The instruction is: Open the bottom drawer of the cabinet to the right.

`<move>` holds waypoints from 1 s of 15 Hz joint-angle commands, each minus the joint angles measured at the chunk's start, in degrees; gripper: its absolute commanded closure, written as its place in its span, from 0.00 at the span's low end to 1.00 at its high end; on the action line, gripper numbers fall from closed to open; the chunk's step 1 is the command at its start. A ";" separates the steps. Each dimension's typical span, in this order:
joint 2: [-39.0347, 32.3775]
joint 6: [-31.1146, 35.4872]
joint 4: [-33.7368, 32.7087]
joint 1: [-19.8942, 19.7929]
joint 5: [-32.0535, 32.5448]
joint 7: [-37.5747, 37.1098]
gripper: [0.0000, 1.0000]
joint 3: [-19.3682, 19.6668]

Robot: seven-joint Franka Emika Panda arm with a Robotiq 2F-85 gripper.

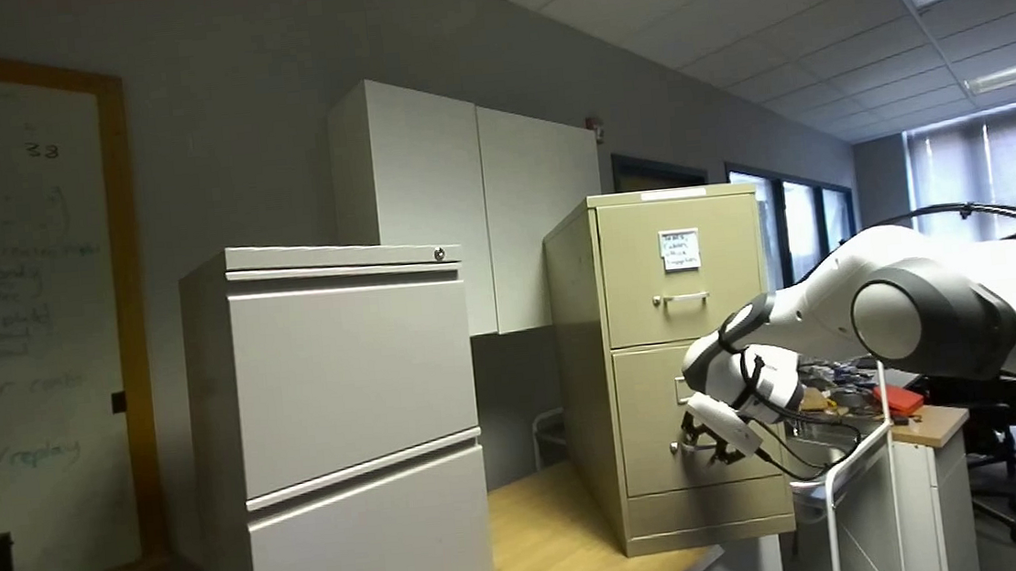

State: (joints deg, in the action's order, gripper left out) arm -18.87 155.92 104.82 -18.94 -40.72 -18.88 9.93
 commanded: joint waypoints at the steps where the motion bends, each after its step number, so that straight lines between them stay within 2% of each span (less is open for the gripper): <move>1: 7.62 2.25 10.88 1.23 -4.25 8.90 0.78 -4.80; 5: 9.22 11.26 14.64 0.21 -8.32 17.28 0.78 -8.15; 9: 10.82 20.17 16.72 -1.28 -13.52 27.09 0.78 -13.15; 12: 13.62 20.29 20.46 -0.47 -18.68 34.56 0.78 -18.78; 15: 15.63 15.90 21.85 0.06 -23.48 42.86 0.78 -22.98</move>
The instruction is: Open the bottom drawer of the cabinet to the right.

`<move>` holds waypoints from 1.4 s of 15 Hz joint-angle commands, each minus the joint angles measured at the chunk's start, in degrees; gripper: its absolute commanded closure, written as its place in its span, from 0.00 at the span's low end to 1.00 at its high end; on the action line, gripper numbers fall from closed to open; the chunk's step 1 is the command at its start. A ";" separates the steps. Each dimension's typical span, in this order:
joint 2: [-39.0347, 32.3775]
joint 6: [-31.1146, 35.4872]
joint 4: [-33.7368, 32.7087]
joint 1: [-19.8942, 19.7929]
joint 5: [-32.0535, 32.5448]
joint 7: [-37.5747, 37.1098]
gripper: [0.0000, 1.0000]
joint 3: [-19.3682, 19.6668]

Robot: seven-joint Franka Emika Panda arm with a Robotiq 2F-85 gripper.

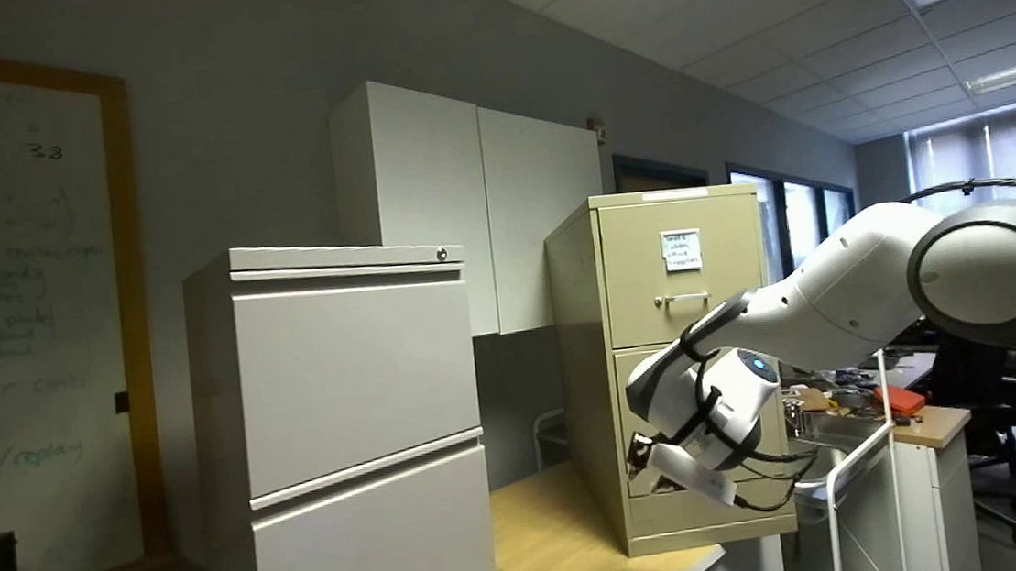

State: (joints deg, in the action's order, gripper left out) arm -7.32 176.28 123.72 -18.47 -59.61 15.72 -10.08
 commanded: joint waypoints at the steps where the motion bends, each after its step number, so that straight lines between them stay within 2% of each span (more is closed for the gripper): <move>1: 4.79 -7.05 3.25 -0.49 -5.92 11.17 0.78 -3.55; 2: 5.68 -10.24 3.88 -0.71 -6.54 13.72 0.28 -3.61; 3: 6.49 -13.99 4.69 -1.03 -6.48 15.95 0.28 -3.21; 4: 7.65 -18.22 6.21 -1.44 -3.43 15.52 0.21 -2.15; 6: 9.68 -21.73 9.91 -2.11 5.95 11.05 0.08 -0.62; 7: 6.00 -18.60 5.85 -1.29 0.93 12.88 0.23 -1.67; 9: 7.28 -20.44 8.18 -2.09 4.41 12.37 0.09 -0.68; 11: 7.57 -22.09 8.17 -1.82 3.46 13.07 0.02 -0.86; 12: 6.78 -20.47 7.83 -1.40 3.82 11.23 0.02 -1.28; 15: 4.73 -24.93 4.31 -2.38 -6.18 13.92 0.00 -0.19; 18: 3.04 -29.80 1.52 -5.06 -17.47 19.58 0.00 2.08; 21: 1.72 -33.95 0.37 -8.35 -23.79 23.46 0.00 4.98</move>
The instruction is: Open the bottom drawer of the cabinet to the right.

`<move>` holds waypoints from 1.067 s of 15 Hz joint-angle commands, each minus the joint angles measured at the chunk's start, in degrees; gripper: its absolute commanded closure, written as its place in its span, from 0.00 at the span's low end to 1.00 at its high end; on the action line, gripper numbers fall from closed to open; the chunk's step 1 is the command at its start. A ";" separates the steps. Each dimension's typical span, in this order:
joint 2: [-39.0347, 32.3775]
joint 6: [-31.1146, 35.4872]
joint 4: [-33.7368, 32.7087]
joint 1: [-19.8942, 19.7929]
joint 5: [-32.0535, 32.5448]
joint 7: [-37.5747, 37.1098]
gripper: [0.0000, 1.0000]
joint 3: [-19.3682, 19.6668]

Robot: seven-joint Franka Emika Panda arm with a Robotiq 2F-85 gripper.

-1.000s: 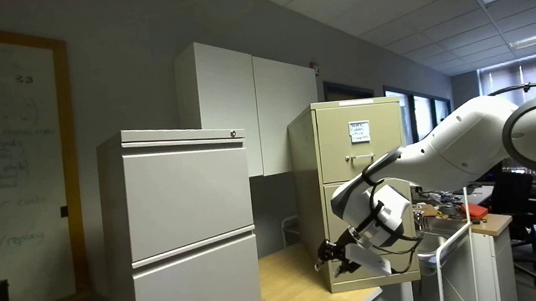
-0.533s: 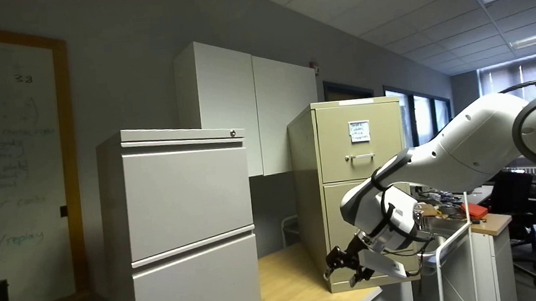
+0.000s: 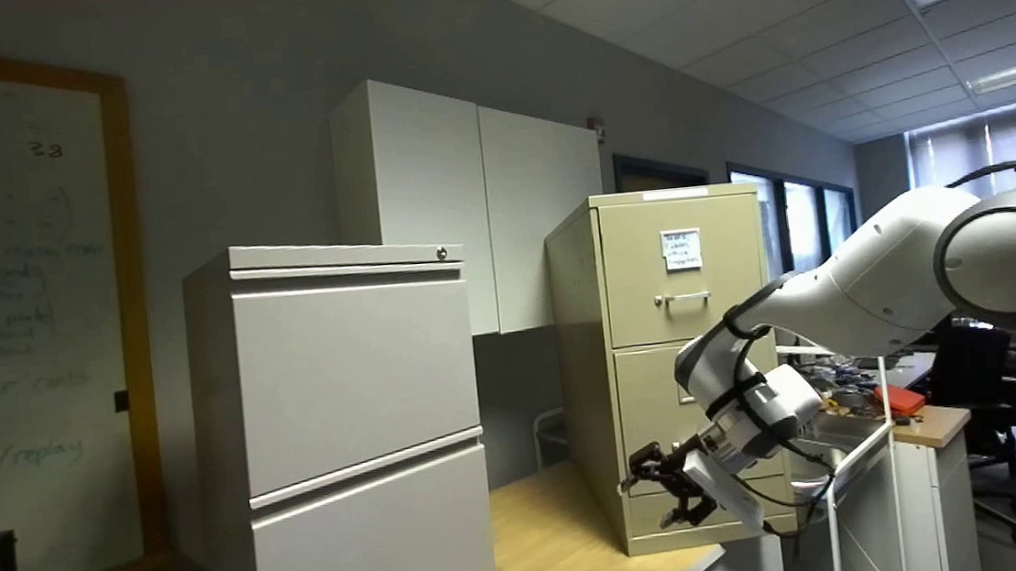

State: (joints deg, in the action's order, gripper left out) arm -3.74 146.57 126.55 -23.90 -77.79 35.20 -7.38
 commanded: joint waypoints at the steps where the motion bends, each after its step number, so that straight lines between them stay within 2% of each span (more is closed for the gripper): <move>1: -2.29 -6.02 -2.87 1.62 -7.49 5.12 0.00 9.18; 5: -4.07 -9.45 -3.86 1.29 -12.68 7.38 0.00 17.32; 8: -4.96 -9.32 -4.75 1.21 -16.93 7.58 0.00 21.26; 13: -5.66 -8.00 -7.67 1.58 -24.21 7.88 0.00 24.36; 16: -7.74 -6.68 -11.87 2.12 -28.04 7.99 0.00 25.03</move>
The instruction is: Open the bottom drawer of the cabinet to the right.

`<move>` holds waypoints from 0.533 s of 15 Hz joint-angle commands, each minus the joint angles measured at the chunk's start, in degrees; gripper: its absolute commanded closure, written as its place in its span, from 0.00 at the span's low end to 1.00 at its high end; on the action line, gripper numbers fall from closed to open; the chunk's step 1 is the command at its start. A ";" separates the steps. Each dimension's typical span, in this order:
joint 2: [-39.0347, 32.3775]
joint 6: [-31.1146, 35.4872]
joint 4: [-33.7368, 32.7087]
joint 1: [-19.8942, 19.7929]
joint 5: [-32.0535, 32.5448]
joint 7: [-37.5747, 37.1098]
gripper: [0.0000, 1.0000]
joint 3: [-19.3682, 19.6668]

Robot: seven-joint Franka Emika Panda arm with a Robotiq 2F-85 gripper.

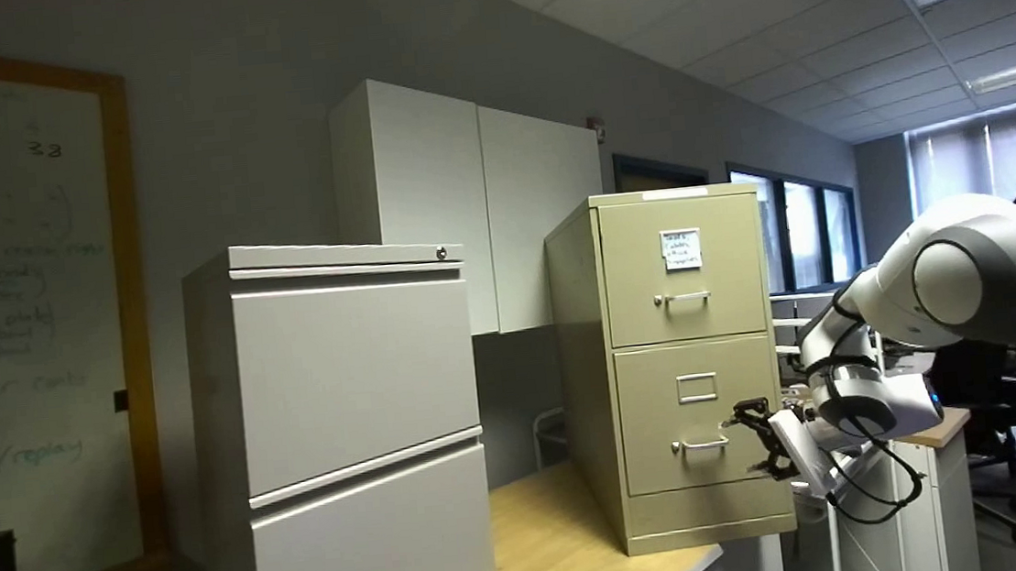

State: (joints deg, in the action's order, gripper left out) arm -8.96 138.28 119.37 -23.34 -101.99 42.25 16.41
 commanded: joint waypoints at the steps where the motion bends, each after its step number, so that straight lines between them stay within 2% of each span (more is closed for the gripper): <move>1: -3.86 1.86 -6.51 1.72 -4.41 0.69 0.00 1.34; 8: -15.00 2.16 -16.59 2.90 -2.69 -3.56 0.00 1.04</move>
State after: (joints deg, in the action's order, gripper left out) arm -18.15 139.57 108.28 -21.55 -105.12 41.49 17.08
